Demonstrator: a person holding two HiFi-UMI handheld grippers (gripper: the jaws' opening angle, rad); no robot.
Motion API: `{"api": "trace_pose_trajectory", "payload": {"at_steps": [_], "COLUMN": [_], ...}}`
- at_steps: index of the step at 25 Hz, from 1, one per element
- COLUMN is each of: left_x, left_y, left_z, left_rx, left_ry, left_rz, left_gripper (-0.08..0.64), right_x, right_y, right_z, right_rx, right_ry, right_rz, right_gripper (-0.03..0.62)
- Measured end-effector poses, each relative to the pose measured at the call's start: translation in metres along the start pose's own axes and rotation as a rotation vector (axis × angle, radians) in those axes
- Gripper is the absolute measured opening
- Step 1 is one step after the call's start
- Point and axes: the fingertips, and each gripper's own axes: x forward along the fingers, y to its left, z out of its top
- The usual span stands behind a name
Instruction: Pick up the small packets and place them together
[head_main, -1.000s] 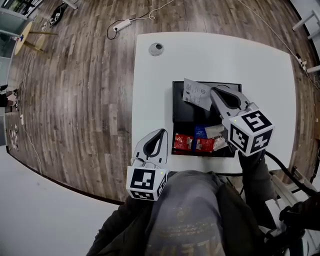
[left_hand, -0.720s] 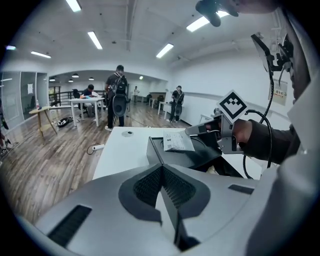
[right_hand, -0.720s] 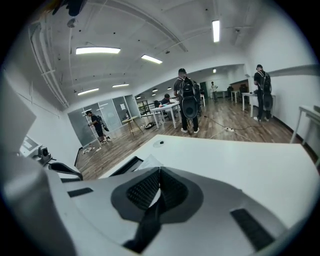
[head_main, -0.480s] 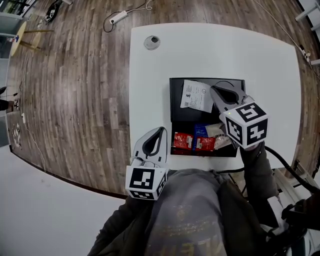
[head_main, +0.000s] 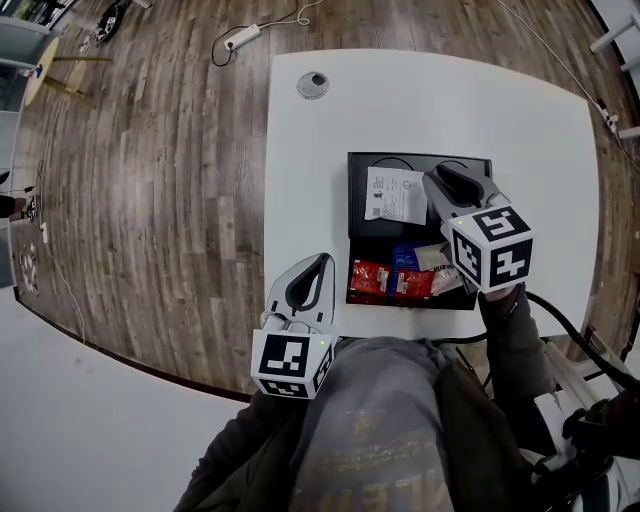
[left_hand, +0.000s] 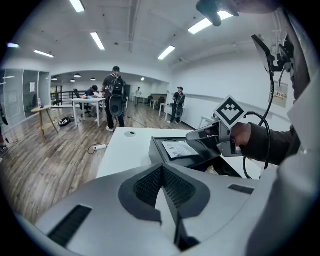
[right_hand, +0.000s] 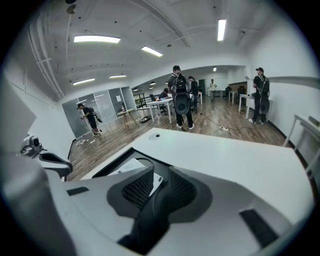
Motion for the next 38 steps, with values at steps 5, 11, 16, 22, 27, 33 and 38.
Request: {"api": "trace_pose_trajectory", "payload": {"at_steps": [5,11,16,22,27,33,38], "left_x": [-0.015,-0.032,-0.043,-0.046,-0.043,-0.032,-0.017], "left_y": [0.0,-0.015,-0.035,-0.054,-0.058,-0.053,-0.044], "left_z": [0.004,0.009,0.002,-0.008,-0.008,-0.008,-0.014], "left_rx": [0.013,0.043,0.071,0.111,0.125,0.107,0.074], "left_ry": [-0.042,-0.106,-0.123,-0.106,-0.081,-0.045,-0.02], "left_rz": [-0.009,-0.066,-0.141,-0.2,-0.2,-0.166,-0.139], "left_gripper": [0.003,0.003,0.003,0.003,0.003,0.003,0.003], "right_x": [-0.03,-0.081,-0.104,-0.096,-0.084,-0.069,-0.047], "right_y": [-0.005,0.021,0.052,0.086,0.1,0.107,0.1], "right_z": [0.024,0.04,0.0,-0.084,-0.118,-0.128,-0.141], "right_rx": [-0.008,-0.053,-0.078,-0.096,-0.205,-0.321,-0.416], "right_ry": [-0.125,-0.249,-0.193,0.005,0.135,0.233,0.331], "right_rz": [-0.093,-0.104,-0.059,0.088,0.174,0.301,0.326], "right_gripper": [0.077,0.077,0.077,0.076,0.076,0.077,0.077]}}
